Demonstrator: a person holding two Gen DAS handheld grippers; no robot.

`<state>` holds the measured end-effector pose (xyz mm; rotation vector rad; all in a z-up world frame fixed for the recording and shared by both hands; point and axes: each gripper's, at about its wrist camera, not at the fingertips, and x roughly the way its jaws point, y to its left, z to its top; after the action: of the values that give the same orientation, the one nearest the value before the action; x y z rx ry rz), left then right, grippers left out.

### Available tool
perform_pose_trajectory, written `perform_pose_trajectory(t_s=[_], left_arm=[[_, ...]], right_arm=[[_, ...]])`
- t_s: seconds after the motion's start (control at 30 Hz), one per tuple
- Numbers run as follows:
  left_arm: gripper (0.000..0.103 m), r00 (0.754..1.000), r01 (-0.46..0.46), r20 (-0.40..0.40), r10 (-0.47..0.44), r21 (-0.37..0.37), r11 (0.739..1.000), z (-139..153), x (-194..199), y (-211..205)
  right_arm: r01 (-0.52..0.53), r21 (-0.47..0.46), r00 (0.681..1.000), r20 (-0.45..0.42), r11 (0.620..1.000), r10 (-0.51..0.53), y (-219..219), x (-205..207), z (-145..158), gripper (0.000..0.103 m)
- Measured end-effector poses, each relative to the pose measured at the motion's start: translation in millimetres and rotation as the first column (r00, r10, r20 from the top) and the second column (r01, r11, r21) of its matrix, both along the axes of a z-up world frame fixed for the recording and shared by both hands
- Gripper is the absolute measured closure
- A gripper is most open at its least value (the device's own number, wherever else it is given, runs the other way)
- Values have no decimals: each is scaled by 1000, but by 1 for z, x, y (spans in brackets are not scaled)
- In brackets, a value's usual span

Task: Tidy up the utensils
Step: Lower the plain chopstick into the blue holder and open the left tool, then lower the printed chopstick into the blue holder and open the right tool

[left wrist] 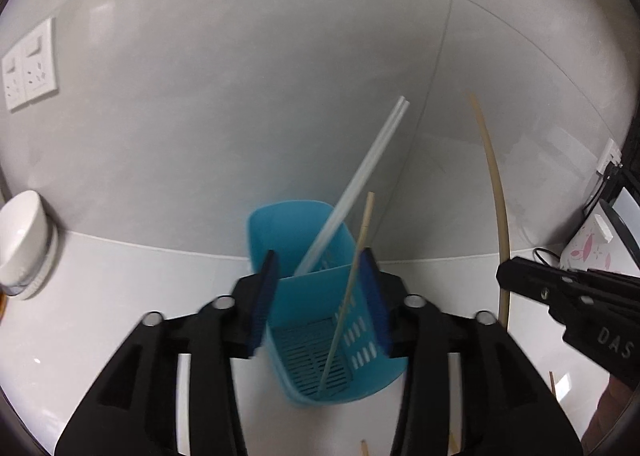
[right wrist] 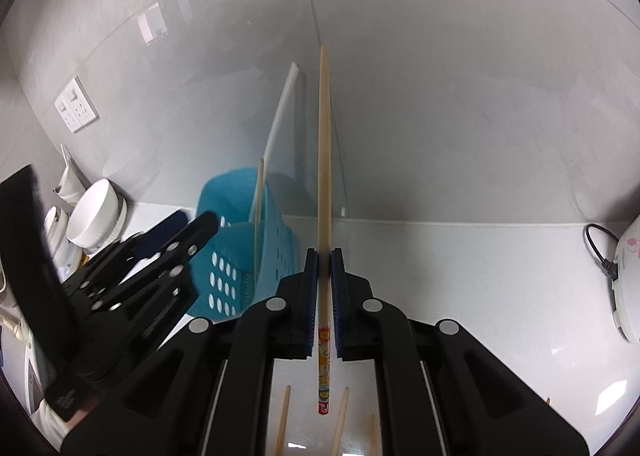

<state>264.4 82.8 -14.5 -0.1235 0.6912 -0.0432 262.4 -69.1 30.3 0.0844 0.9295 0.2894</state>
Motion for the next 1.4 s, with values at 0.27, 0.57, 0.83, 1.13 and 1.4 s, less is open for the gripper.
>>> perform_pose_trajectory(t_s=[0.27, 0.57, 0.83, 1.13, 1.4], left_arm=[[16, 995, -84, -52, 87, 60, 995, 18, -23, 32], [6, 983, -157, -86, 163, 69, 985, 31, -32, 60], [6, 979, -181, -88, 186, 71, 981, 28, -34, 70], [6, 975, -184, -114, 189, 49, 982, 21, -33, 78], [6, 970, -190, -151, 193, 30, 981, 10, -31, 84]], right_arm=[[-27, 117, 998, 61, 993, 20, 7, 9, 21, 97], [-95, 170, 986, 153, 981, 69, 36, 14, 29, 97], [-102, 158, 975, 211, 982, 68, 53, 17, 16, 97], [-99, 139, 982, 175, 985, 74, 65, 20, -11, 97], [-91, 114, 988, 137, 989, 75, 70, 15, -32, 97]])
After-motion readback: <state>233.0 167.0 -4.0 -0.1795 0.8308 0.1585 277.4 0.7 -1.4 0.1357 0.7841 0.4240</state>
